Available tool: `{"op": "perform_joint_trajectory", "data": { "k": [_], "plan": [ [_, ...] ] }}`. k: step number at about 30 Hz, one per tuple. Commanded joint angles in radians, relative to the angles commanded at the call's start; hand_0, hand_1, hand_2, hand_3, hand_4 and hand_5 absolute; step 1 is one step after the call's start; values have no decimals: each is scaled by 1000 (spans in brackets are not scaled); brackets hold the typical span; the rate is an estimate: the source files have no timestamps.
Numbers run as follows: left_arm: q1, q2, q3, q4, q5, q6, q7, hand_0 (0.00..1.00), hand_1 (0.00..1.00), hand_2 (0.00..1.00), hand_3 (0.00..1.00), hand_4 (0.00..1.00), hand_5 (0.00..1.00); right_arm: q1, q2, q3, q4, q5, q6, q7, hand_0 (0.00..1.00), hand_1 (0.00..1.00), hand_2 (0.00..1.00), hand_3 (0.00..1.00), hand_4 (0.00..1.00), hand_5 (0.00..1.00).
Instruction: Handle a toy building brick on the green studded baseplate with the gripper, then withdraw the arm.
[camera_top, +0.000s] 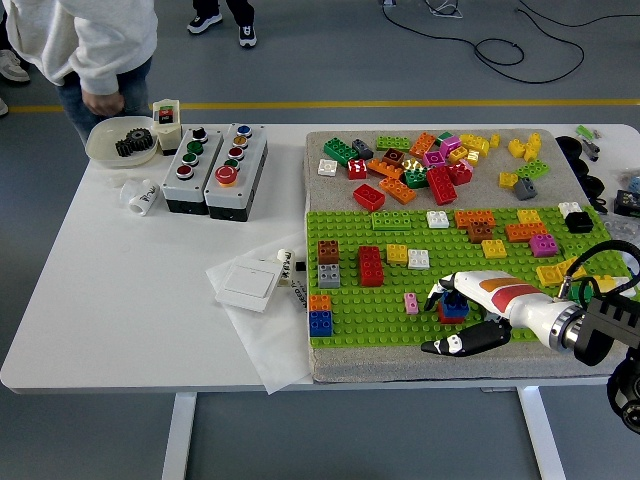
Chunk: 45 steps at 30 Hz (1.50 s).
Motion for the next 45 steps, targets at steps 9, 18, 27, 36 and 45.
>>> {"op": "perform_joint_trajectory", "data": {
  "k": [9, 18, 27, 36, 45],
  "plan": [
    [1, 0, 2, 0, -6, 1, -2, 746, 750, 799, 611, 643, 621, -4, -13, 30, 34, -16, 14, -13, 676, 670, 725, 632, 941, 566],
    [1, 0, 9, 0, -19, 2, -5, 745, 750, 799, 611, 643, 620, -2, -29, 72, 54, -28, 28, -24, 668, 667, 725, 631, 941, 567],
    [2, 0, 6, 3, -14, 1, -8, 746, 751, 799, 611, 644, 622, -45, 5, 202, 27, -21, -59, 25, 682, 671, 722, 629, 940, 569],
    [12, -4, -32, 15, 26, -7, -13, 746, 751, 799, 611, 643, 619, -119, 119, 424, -110, 314, -417, 340, 726, 714, 757, 661, 947, 574],
    [15, -15, -140, 36, 139, -46, 1, 745, 754, 800, 614, 640, 617, -170, 222, 595, -221, 697, -411, 616, 770, 747, 798, 818, 998, 837]
  ]
}}
